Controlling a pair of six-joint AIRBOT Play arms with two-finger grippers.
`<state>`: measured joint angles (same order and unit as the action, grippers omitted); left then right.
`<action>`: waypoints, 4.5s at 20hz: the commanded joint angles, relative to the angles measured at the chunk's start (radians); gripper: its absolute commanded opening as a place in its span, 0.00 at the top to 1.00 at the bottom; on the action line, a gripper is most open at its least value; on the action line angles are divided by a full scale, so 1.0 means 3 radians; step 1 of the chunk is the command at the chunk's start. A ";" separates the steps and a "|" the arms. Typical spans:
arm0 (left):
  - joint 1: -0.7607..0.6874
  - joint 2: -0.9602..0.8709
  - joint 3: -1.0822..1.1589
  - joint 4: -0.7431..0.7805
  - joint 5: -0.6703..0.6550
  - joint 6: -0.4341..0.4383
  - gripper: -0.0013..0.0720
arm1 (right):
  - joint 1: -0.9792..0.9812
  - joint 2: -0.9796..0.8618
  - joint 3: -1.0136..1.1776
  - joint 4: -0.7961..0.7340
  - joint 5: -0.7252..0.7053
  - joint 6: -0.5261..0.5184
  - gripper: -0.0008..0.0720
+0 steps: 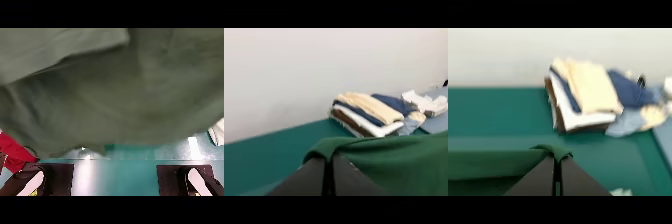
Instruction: Fold the shirts.
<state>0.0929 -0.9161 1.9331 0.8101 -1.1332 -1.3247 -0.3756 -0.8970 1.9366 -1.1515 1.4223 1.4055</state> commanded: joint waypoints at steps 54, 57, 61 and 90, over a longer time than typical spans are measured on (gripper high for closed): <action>-0.0103 -0.0378 -0.4266 0.0617 -0.0670 -0.0039 0.27 | 0.0596 -0.0815 -0.3067 -0.0341 -0.0050 -0.0005 0.45; -0.0103 -0.0211 -0.4683 0.0389 -0.0570 0.0004 0.27 | 0.0532 -0.0755 -0.3136 -0.0120 -0.0116 -0.0010 0.45; -0.0103 -0.0215 -0.4968 0.0326 -0.0371 0.0079 0.27 | 0.0533 -0.0755 -0.3134 -0.0058 -0.0113 -0.0013 0.45; -0.0650 -0.0214 -0.4833 -0.0075 0.0051 0.0229 0.94 | -0.0762 -0.0740 -0.4800 0.0137 -0.0230 -0.0565 0.37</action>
<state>-0.1017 -0.9810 0.4816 0.7879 -1.1248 -1.2560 -0.5804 -1.0828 0.5472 -1.1732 1.4178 1.2686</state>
